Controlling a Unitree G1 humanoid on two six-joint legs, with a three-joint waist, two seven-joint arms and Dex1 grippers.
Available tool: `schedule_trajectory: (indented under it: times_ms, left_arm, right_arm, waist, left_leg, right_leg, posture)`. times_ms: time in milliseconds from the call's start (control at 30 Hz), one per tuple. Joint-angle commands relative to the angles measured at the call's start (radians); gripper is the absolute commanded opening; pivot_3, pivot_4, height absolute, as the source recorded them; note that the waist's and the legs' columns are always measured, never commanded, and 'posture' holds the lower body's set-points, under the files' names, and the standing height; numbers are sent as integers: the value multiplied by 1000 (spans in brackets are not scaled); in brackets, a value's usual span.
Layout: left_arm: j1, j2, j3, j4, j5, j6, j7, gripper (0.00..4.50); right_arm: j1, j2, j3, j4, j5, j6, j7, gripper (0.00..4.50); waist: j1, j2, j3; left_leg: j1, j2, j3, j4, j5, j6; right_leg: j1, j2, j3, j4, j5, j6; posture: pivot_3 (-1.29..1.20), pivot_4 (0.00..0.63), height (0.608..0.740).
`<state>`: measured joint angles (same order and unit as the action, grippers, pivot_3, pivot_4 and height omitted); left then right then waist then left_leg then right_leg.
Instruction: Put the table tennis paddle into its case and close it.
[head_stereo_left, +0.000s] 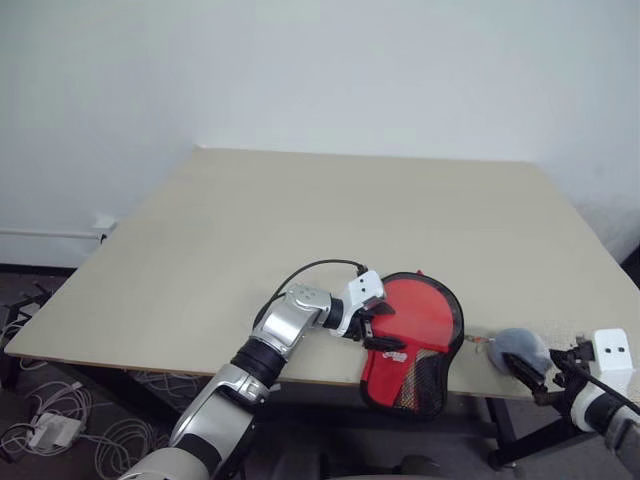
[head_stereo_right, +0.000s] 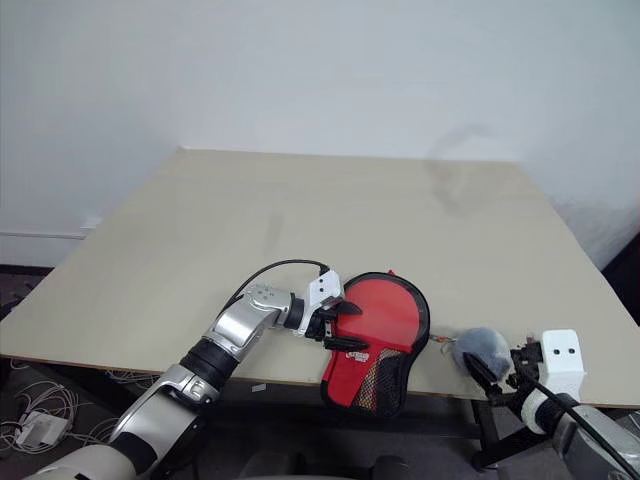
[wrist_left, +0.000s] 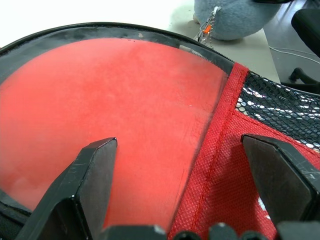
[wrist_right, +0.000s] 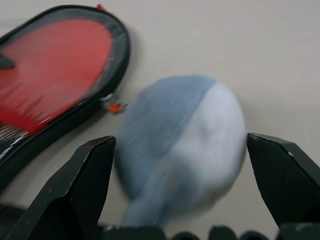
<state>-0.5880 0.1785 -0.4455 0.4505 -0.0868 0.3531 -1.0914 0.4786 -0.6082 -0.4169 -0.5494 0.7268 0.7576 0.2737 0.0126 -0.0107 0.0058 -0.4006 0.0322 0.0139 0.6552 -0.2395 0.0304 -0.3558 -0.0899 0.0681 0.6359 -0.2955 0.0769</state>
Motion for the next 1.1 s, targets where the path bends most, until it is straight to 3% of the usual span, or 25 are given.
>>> schedule_trajectory:
  times_ms: [33, 67, 167, 433, 533, 633, 1100]
  left_arm:
    - [39, 6, -45, 56, 40, 63, -3, 4231]
    - [39, 6, -45, 56, 41, 63, -2, 4231]
    - [38, 9, -43, 54, 42, 65, 1, 4231]
    - [39, 12, -40, 50, 42, 77, 3, 4231]
    - [39, 12, -40, 48, 41, 81, 3, 4231]
    - [42, 15, -40, 46, 41, 83, 2, 4231]
    - [49, 21, -49, 45, 45, 90, -14, 4231]
  right_arm:
    - [-48, -1, 7, 25, -25, -2, 15, 4465]
    - [-57, 2, 13, 25, -34, -6, 16, 4465]
    - [-52, 18, 21, -32, -33, -31, 37, 3863]
    - [48, -6, 24, -128, -49, -10, 103, 1165]
    - [107, -19, 17, -185, -41, 2, 134, 419]
    - [159, -22, 25, -227, -48, 18, 144, 189]
    - [486, -56, 182, -451, -129, -33, 243, 180]
  waist:
    - [0, 0, 0]
    - [0, 0, 0]
    - [1, 0, 0]
    - [1, 1, 0]
    - [1, 0, 0]
    - [1, 0, 0]
    - [1, 0, 0]
  left_leg:
    - [0, 0, 0, 0, 0, 0]
    - [0, -1, 0, -1, 0, 0]
    - [0, -2, 0, -2, 0, 0]
    - [-2, -3, 0, -5, 0, 0]
    - [-2, -3, 0, -5, 0, 0]
    - [-2, -2, 0, -6, 0, 0]
    - [-2, 1, -1, -10, -1, -1]
  right_leg:
    - [0, 0, 0, 0, 0, 0]
    - [0, 0, 0, 0, 0, 0]
    - [0, 1, -1, -2, 0, 0]
    - [1, 2, -1, -9, 0, 0]
    - [1, 2, -1, -10, 1, 1]
    - [1, 3, -2, -10, 1, 1]
    - [1, 2, -4, -13, 0, 1]
  posture:
    - [0, 0, 728]
    - [0, 0, 728]
    - [0, 0, 728]
    - [0, 0, 728]
    - [0, 0, 728]
    - [0, 0, 728]
    - [0, 0, 728]
